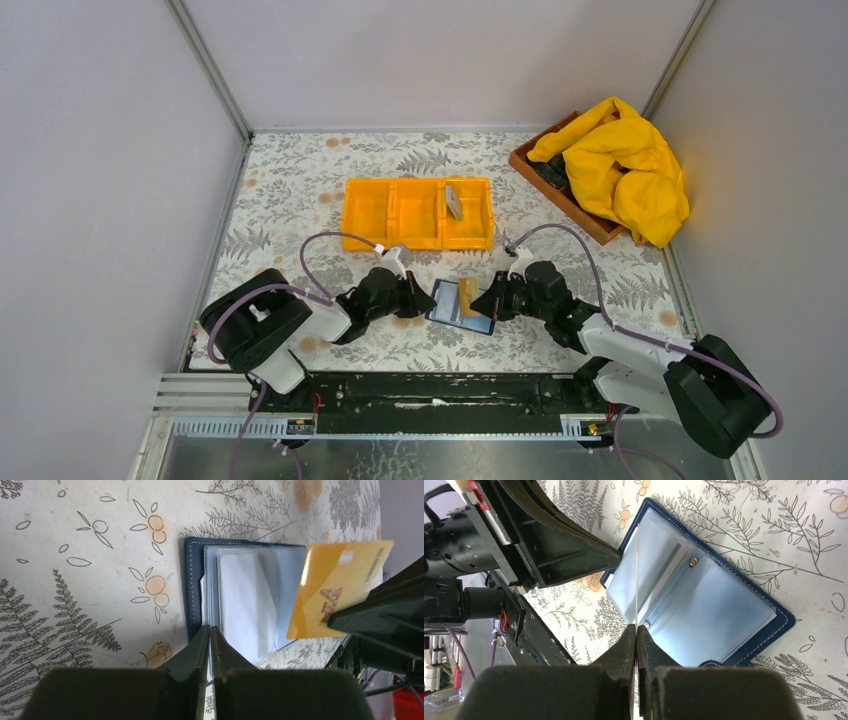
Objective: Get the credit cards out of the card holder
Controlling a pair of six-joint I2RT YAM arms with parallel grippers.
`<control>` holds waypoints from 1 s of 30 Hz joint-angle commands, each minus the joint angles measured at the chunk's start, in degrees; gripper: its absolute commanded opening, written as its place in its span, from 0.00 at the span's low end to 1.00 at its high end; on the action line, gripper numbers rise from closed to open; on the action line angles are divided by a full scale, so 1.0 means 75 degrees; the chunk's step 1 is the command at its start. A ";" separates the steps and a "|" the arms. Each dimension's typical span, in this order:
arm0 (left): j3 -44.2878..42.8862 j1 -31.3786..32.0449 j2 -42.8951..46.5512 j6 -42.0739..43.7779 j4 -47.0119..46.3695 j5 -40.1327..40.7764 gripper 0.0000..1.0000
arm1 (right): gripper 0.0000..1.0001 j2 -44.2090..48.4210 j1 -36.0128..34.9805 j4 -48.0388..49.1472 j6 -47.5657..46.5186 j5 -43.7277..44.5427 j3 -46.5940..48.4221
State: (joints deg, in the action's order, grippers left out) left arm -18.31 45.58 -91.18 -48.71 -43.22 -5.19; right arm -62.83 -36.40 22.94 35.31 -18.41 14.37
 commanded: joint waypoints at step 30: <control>-0.0525 -0.0722 0.4272 0.1739 0.3181 -0.2333 0.56 | 0.00 0.1709 0.0026 0.1335 -0.0034 -0.4445 -0.0149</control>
State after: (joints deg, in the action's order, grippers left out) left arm -23.49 42.15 -60.36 -33.01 -11.49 -14.83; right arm -51.77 -36.36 26.87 32.38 -47.75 14.41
